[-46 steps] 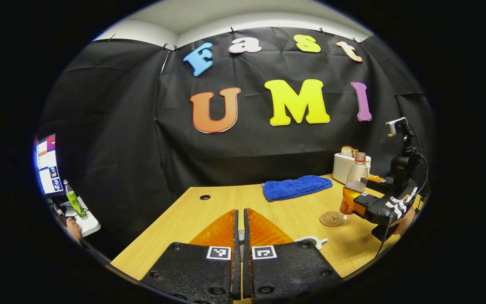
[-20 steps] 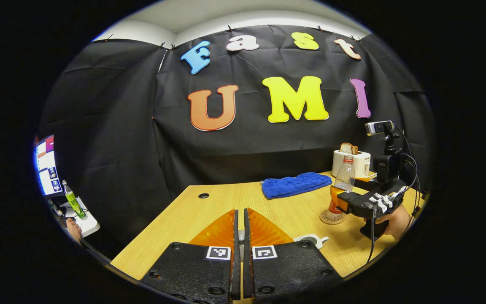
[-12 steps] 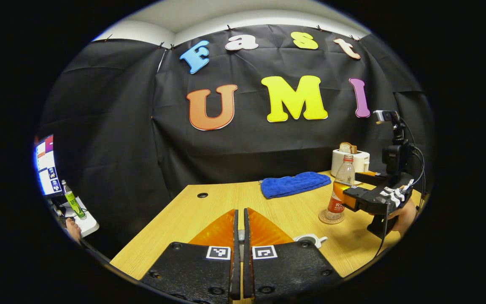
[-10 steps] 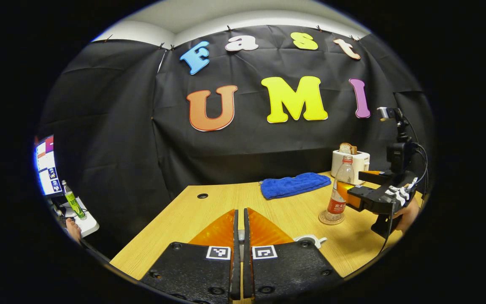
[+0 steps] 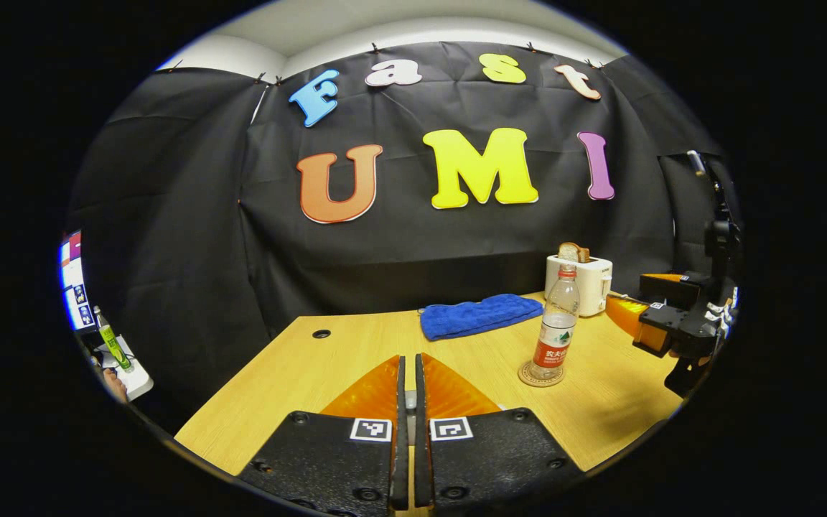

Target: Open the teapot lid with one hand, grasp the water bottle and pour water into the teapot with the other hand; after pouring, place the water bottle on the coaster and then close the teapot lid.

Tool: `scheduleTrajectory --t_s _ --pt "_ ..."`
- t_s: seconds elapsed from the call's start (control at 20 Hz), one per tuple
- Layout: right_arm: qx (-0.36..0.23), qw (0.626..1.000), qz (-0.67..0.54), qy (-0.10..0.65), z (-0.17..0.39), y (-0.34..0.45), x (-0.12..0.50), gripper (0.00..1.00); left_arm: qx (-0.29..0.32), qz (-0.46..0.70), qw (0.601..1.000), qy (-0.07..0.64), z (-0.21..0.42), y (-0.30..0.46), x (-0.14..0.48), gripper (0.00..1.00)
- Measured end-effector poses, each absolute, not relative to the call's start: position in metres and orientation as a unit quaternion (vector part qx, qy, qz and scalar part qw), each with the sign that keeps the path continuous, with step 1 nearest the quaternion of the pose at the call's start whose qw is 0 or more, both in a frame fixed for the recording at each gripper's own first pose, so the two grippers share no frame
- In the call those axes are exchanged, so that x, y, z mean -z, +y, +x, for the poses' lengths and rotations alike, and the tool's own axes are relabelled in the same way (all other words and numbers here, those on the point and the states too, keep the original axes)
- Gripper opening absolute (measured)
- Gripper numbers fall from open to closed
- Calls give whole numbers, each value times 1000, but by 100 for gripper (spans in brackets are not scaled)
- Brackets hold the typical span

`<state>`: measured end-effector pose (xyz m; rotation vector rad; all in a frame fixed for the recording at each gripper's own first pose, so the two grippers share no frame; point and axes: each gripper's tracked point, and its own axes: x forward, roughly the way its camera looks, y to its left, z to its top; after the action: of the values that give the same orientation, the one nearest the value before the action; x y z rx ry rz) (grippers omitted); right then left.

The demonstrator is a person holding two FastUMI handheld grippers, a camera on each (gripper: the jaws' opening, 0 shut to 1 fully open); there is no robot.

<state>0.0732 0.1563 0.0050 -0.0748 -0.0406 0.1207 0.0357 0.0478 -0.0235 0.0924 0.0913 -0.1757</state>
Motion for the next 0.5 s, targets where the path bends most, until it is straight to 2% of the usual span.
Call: scheduleTrajectory --t_s 0.05,0.15,0.2,0.4,0.5 --pt "-57 997 -37 -24 69 148 -7 98 87 55 994 45 37 43 25 6" --pt "-49 998 -39 -31 60 132 -9 98 88 69 993 41 39 32 28 6" --pt "-46 998 -40 -36 56 125 -11 92 88 71 993 38 41 26 30 6" --pt "-37 996 -50 -62 45 101 -23 95 116 51 991 38 42 -10 60 6" --pt "-35 996 -55 -68 43 93 -24 95 108 60 991 42 47 -16 73 6"
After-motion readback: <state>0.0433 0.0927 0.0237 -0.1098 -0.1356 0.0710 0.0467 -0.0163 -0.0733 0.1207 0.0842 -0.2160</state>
